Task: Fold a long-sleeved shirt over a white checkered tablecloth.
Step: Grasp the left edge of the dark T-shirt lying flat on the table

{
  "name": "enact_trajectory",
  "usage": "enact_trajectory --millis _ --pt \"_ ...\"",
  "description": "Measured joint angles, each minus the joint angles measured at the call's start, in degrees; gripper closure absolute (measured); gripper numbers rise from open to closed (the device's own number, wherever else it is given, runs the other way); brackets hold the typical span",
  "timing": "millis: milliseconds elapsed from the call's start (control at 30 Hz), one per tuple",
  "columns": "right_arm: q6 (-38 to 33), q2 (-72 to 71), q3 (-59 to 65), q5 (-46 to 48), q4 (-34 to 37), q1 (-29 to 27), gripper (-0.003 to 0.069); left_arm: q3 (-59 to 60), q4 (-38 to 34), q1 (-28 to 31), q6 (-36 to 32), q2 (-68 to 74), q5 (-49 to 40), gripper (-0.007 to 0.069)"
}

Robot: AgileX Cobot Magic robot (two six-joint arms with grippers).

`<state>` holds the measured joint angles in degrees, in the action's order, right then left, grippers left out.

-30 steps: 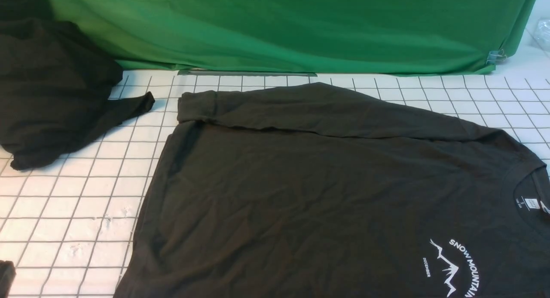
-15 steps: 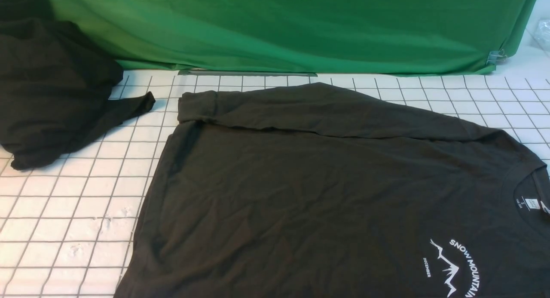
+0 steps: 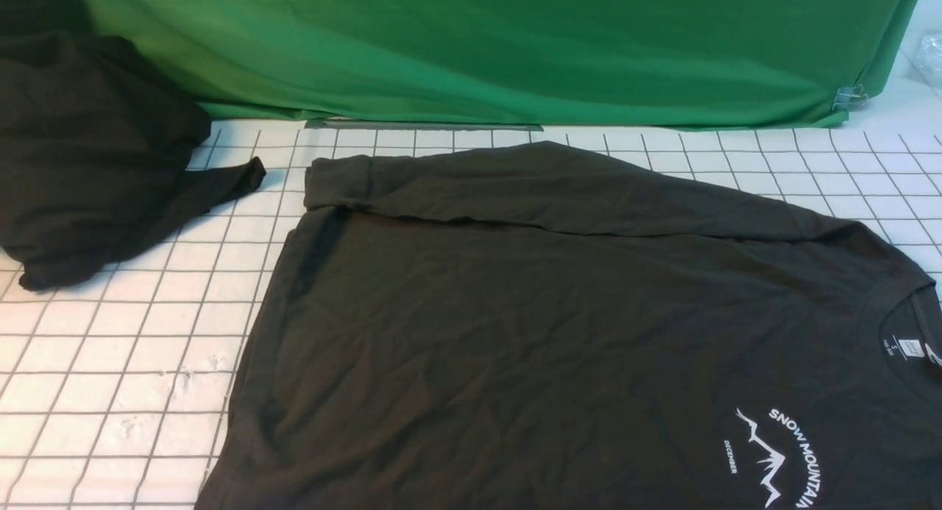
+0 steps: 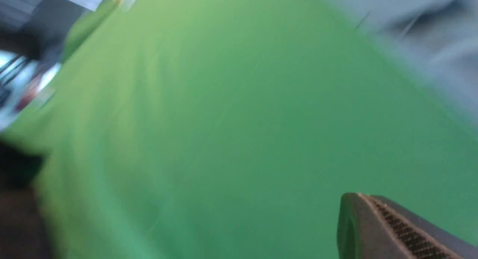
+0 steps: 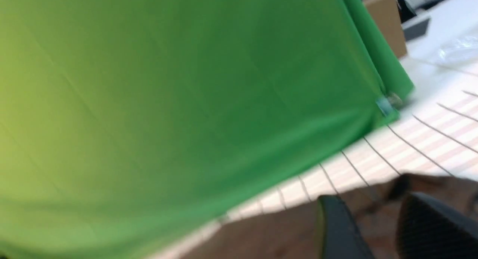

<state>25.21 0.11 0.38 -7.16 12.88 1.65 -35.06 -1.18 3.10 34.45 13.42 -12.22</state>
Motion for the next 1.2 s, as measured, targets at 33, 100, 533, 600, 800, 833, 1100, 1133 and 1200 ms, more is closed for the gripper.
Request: enact_trajectory --millis 33,100,533,600,800,833,1100,1133,1200 --pt "0.62 0.00 0.00 -0.92 0.07 0.00 0.0417 -3.42 -0.76 0.00 -4.07 3.42 -5.62 0.0621" --pt "1.03 0.00 0.00 -2.38 0.19 0.00 0.0417 -9.63 -3.98 0.00 -14.66 11.40 -16.63 0.0621" --pt "-6.30 4.15 -12.00 20.22 0.46 6.90 0.0604 -8.11 -21.96 -1.42 -42.47 43.98 -48.37 0.0627" --pt "-9.37 11.27 -18.85 27.43 0.53 10.60 0.0639 -5.20 -20.52 -5.40 -41.60 45.75 -46.78 0.0630" --pt "-20.71 28.40 -33.06 40.31 0.48 18.26 0.0649 -2.58 -7.40 -20.94 -28.29 51.40 -47.27 0.0630" --pt "-22.61 31.55 -34.95 42.11 0.48 19.57 0.0649 -2.52 -4.85 -23.80 -25.46 52.55 -47.32 0.0630" --pt "-26.52 44.81 -39.00 45.13 0.48 25.91 0.0643 -2.48 2.70 -33.09 -16.33 58.23 -38.17 0.0550" --pt "-26.52 45.06 -39.00 45.18 0.48 26.22 0.0641 -2.48 3.47 -33.24 -15.88 58.76 -37.36 0.0519" --pt "-26.59 45.35 -39.00 45.18 0.48 26.60 0.0640 -2.48 5.15 -33.29 -14.83 60.22 -35.85 0.0449"
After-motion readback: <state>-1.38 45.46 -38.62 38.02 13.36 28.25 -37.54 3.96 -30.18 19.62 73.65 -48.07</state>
